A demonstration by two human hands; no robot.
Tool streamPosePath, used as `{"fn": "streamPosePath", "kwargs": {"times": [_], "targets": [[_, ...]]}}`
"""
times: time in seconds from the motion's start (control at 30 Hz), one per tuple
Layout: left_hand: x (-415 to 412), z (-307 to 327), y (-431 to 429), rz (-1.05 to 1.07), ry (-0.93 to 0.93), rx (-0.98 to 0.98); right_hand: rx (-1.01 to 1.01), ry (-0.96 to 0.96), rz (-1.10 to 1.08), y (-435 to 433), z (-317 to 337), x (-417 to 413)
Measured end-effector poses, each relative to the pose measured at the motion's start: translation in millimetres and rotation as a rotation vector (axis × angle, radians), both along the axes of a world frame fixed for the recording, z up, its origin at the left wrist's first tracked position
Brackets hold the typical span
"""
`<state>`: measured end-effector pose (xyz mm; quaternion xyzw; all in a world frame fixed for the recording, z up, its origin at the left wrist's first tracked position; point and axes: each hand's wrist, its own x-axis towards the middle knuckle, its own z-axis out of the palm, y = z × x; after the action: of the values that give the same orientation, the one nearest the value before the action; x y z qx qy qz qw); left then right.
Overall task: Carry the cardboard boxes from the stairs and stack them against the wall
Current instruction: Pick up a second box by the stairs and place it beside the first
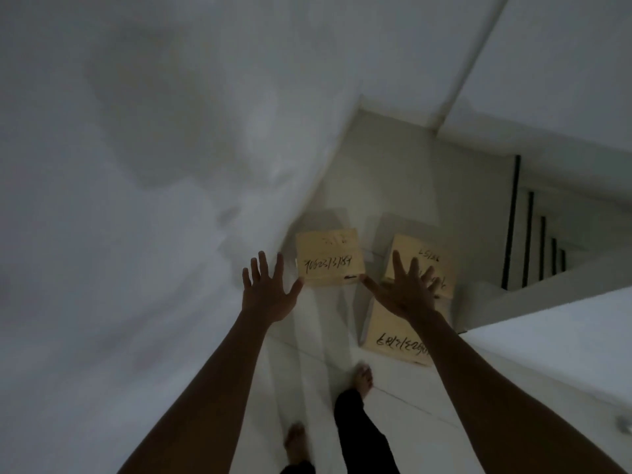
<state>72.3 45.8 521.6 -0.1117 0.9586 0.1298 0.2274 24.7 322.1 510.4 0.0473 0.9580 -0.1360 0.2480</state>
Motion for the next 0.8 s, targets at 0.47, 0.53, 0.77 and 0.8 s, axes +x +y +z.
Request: {"fn": "streamPosePath", "kwargs": {"times": [0.47, 0.53, 0.77, 0.8], "targets": [[-207, -276, 5, 0.073, -0.190, 0.003, -0.058, -0.123, 0.043, 9, -271, -232], [-229, -335, -1, 0.089, -0.247, 0.005, -0.093, -0.141, -0.033, 4, -327, -257], [-295, -520, -24, 0.199, -0.295, 0.077, -0.176, -0.226, -0.193, -12, -515, -323], [-303, -541, -28, 0.225, -0.288, 0.084, -0.186, -0.227, -0.216, -13, -536, -329]]}}
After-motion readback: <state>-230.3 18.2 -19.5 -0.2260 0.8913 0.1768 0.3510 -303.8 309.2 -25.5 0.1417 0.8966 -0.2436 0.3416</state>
